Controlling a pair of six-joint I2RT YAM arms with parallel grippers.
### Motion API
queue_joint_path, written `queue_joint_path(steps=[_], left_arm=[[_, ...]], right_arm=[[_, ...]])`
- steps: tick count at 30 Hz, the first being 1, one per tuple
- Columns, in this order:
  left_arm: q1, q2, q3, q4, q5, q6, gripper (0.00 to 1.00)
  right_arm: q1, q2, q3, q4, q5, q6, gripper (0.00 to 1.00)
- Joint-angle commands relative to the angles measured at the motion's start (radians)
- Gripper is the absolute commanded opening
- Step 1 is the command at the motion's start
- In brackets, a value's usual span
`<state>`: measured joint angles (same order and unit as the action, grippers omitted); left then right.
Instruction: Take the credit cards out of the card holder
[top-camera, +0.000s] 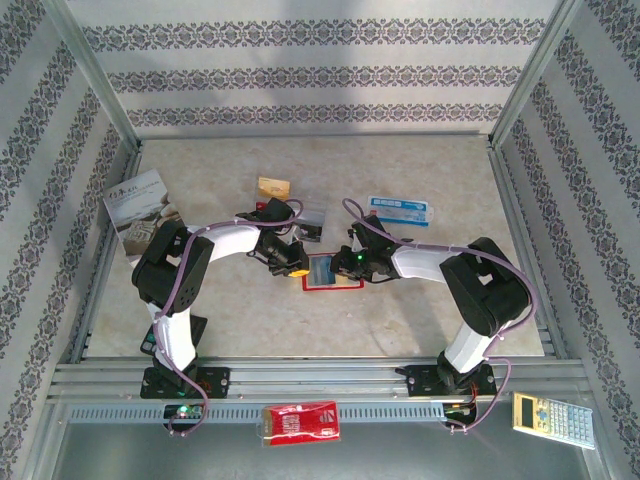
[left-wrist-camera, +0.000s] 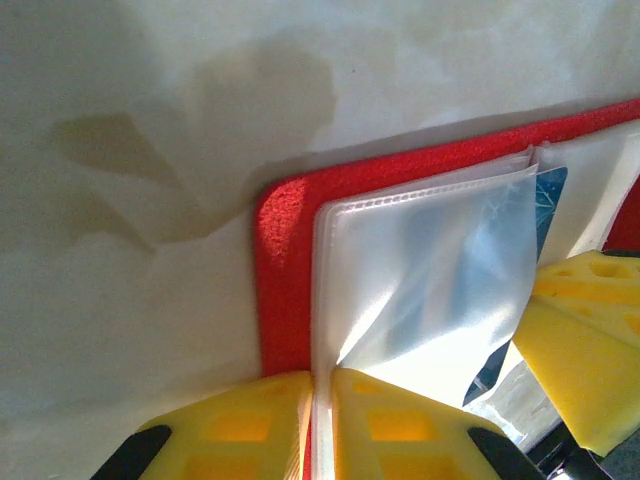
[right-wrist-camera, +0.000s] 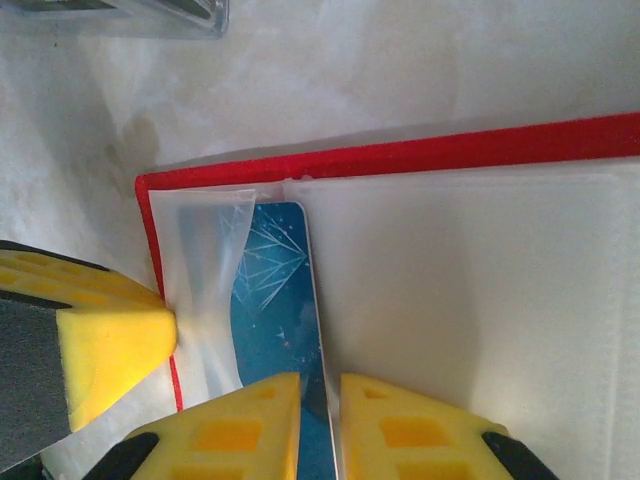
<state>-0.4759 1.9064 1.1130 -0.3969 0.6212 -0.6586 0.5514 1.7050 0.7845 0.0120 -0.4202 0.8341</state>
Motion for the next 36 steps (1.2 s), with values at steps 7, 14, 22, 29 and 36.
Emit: queue_joint_path(steps=[7,14,22,29,36], left_arm=[[0.011,0.048,-0.030,-0.052,-0.119,0.020,0.15],[0.011,0.039,-0.029,-0.055,-0.134,0.022,0.15],[0.034,0.016,-0.033,-0.081,-0.159,0.056,0.15],[0.052,-0.093,-0.027,-0.082,-0.144,0.067,0.23],[0.139,-0.280,-0.095,-0.010,-0.107,0.011,0.49]], right_arm=[[0.008,0.028,0.028,-0.016,-0.038,-0.058,0.18],[0.004,-0.015,0.001,-0.029,0.043,-0.063,0.03],[-0.021,-0.143,-0.076,-0.030,0.169,-0.082,0.00],[-0.022,-0.239,-0.077,-0.019,0.182,-0.160,0.00],[-0.022,-0.299,-0.031,0.003,0.150,-0.284,0.00]])
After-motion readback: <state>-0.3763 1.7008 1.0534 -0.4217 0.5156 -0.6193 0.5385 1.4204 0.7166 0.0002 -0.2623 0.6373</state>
